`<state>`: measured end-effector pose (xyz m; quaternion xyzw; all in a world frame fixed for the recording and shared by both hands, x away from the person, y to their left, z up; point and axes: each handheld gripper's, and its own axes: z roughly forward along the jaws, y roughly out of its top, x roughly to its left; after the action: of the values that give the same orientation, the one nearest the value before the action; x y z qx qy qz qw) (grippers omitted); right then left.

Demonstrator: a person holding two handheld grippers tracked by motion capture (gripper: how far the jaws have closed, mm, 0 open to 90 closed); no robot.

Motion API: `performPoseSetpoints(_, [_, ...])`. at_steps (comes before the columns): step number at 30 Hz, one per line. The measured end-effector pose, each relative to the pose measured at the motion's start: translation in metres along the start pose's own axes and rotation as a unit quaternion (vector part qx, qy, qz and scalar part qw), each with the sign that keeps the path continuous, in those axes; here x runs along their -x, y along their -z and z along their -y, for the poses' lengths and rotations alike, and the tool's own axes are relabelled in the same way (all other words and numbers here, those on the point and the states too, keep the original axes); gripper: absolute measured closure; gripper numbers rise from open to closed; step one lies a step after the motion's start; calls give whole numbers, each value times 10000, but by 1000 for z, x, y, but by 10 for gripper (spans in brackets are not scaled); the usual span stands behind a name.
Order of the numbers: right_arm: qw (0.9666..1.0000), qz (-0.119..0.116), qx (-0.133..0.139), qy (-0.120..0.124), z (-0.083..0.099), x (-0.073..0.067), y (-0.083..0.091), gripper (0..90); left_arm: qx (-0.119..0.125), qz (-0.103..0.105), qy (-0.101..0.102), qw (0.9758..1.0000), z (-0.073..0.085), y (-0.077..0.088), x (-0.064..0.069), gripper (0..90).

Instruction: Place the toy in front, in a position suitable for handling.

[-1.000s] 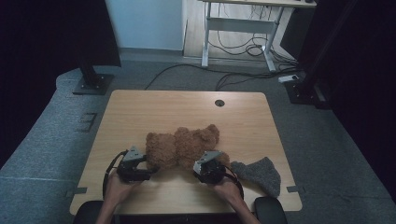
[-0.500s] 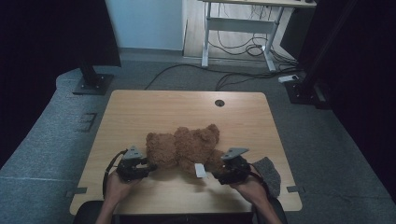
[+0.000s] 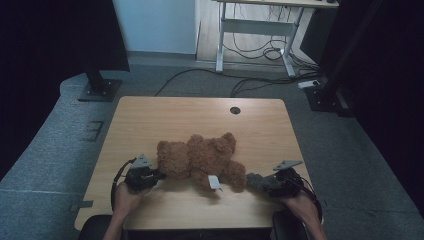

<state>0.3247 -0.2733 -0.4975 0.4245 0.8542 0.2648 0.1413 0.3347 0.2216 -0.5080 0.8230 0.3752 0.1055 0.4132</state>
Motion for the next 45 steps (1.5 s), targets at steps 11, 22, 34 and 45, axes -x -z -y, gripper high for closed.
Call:
performPoseSetpoints(11, [9995,-228,-174,-121,8,4,-23,607,81,32,70,9999,3,1,-7,755])
performPoseSetpoints(22, [10000,-67,4,-69,10,-1,-12,798,129,105,110,9998,5,0,-9,747])
performPoseSetpoints(34, [9981,-55,582,-195,-16,6,30,799,144,127,93,9998,6,0,-9,740])
performPoseSetpoints(45, [9950,-322,945,58,-67,-5,43,797,144,132,84,9998,6,-1,-9,741])
